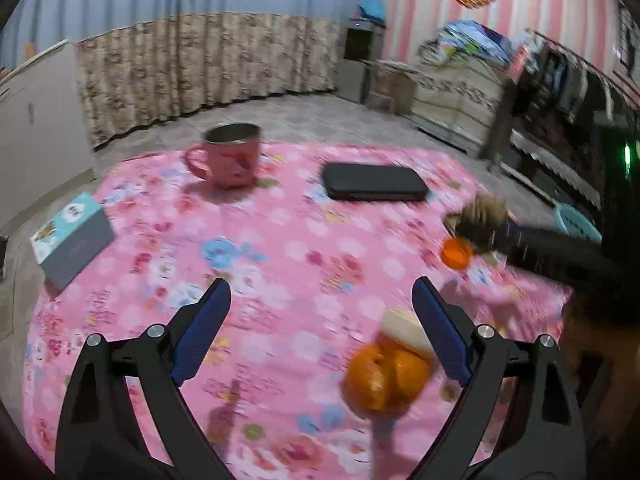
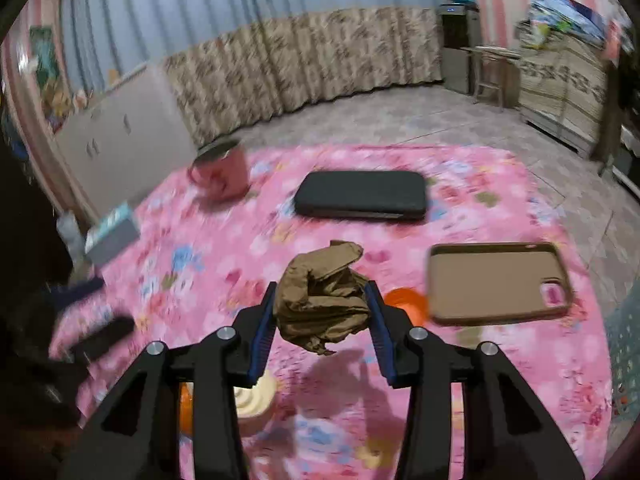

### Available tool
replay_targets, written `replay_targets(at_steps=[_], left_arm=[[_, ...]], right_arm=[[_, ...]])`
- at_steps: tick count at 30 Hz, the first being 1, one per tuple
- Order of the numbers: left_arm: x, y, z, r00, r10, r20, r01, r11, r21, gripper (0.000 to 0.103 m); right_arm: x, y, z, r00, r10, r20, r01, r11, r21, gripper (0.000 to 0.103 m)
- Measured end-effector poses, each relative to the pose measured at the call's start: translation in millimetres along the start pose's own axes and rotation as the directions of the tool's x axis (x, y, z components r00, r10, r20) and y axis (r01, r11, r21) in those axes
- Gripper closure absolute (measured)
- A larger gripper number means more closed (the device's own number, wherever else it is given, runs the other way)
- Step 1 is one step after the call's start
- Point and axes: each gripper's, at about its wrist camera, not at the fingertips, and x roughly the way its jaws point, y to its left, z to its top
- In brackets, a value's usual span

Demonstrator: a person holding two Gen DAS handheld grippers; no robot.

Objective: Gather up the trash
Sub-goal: 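Grasp the brown crumpled cloth with the right gripper while the left gripper grasps the cream bowl, then carry the brown cloth and cream bowl over the blue basket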

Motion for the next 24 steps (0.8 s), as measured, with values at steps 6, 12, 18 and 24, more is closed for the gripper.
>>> replay_targets(at_steps=[6,12,18,24], left_arm=[[17.5,-33.2,-13.0,0.992,-0.087,-0.093,0.094,0.992,0.079,0.014],[37.9,-54.2,-22.8,0.984,-0.072,-0.161,0.096,0.985,0.141,0.014],[50.5,-60.5,-23.6,0.981,-0.048,-0.186,0.076,0.985,0.152,0.023],[56.5,-66.1,-24.8,0.98,-0.065,-0.188,0.097,0.981,0.17,0.042]], right_arm=[[-8.7,-19.7,5.6,1.0,-0.008,0.021,0.007,0.999,0.047,0.06],[-11.1,-22.5,5.6,1.0,-0.003,0.027,0.001,0.999,0.054,0.06],[-22.1,-30.9,3.9,0.999,-0.014,0.042,0.011,0.998,0.065,0.06],[-27.4,-40.0,3.5,0.999,-0.01,0.05,0.006,0.996,0.087,0.06]])
